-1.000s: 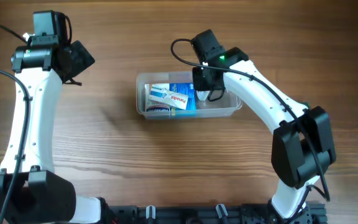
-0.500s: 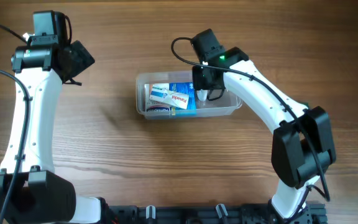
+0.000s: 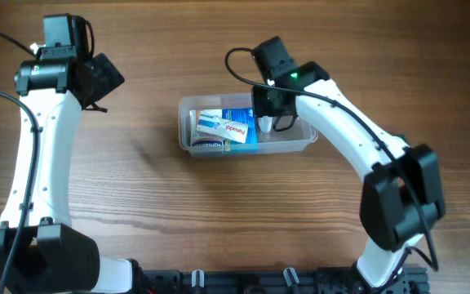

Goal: Pack container
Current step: 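Release the bottle upright and raise the right gripper away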

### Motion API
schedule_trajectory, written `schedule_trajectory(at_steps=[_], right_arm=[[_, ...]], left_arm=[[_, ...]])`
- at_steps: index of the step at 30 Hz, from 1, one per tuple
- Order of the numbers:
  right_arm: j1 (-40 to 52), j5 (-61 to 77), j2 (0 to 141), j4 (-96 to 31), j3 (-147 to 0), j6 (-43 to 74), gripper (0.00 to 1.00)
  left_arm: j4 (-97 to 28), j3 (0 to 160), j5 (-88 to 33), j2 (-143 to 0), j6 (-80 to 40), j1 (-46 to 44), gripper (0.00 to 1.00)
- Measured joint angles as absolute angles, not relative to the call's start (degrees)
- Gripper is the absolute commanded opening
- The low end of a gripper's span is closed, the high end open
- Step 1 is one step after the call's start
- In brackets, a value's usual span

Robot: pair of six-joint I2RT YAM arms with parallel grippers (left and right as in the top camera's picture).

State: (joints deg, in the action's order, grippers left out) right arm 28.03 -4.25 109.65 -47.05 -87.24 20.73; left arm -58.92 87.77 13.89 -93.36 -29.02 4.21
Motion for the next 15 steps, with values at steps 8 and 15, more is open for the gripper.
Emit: schedule_trajectory(at_steps=[8, 15], right_arm=[[26.98, -6.31, 98.72, -52.18, -87.26, 19.14, 0.63], [15.22, -10.85, 92.01, -63.09, -87.26, 18.0, 0.7]], left_arm=[[-58.92, 87.77, 13.89, -93.36, -29.02, 4.21, 1.0], [-58.92, 87.77, 13.89, -93.36, -29.02, 4.21, 1.0]])
